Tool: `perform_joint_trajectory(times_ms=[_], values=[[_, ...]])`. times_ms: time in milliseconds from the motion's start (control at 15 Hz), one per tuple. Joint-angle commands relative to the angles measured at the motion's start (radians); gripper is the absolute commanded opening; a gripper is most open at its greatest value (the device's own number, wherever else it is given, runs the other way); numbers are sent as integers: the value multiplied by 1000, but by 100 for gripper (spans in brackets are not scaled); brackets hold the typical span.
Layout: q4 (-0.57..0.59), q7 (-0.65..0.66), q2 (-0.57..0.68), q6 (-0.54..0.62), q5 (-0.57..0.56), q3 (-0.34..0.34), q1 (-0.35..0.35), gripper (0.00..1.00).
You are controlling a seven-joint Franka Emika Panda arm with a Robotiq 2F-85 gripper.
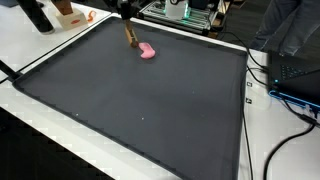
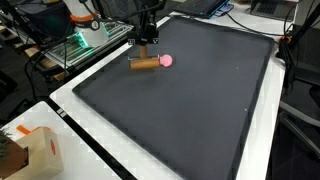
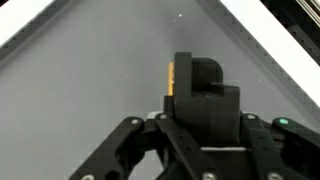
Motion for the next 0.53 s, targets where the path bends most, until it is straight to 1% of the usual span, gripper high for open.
perform_joint_trajectory(times_ms=[0,267,333,400,467], values=[[-36,-15,-72,18,44,-8,-10,24],[-40,-56,-116,16,134,-23,-18,24],[-43,-49,-129,22,148,-27,-19,24],[-1,-26,-73,0,111,-19,-8,49],[-3,-28,-83,0,123,-22,-9,49]])
